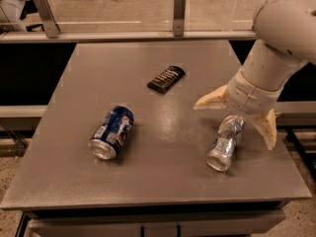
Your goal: Place redbull can upright
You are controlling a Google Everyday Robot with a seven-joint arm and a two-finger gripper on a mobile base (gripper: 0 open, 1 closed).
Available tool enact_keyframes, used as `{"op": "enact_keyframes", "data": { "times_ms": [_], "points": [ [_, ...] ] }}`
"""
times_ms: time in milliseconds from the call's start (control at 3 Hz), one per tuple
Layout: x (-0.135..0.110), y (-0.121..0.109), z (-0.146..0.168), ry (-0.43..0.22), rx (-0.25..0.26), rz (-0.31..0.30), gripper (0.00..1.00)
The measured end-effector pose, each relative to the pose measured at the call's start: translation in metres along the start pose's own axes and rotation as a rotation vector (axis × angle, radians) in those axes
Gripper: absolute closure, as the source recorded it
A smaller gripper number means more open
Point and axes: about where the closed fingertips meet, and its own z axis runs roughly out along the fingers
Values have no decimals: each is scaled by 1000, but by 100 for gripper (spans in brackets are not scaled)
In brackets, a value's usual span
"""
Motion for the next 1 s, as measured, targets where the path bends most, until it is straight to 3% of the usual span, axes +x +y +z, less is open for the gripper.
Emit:
{"op": "enact_keyframes", "data": {
  "times_ms": [667, 1000],
  "points": [
    [-3, -1, 7, 34, -50, -46, 0],
    [-7, -5, 5, 49, -60, -105, 0]
  ]
}}
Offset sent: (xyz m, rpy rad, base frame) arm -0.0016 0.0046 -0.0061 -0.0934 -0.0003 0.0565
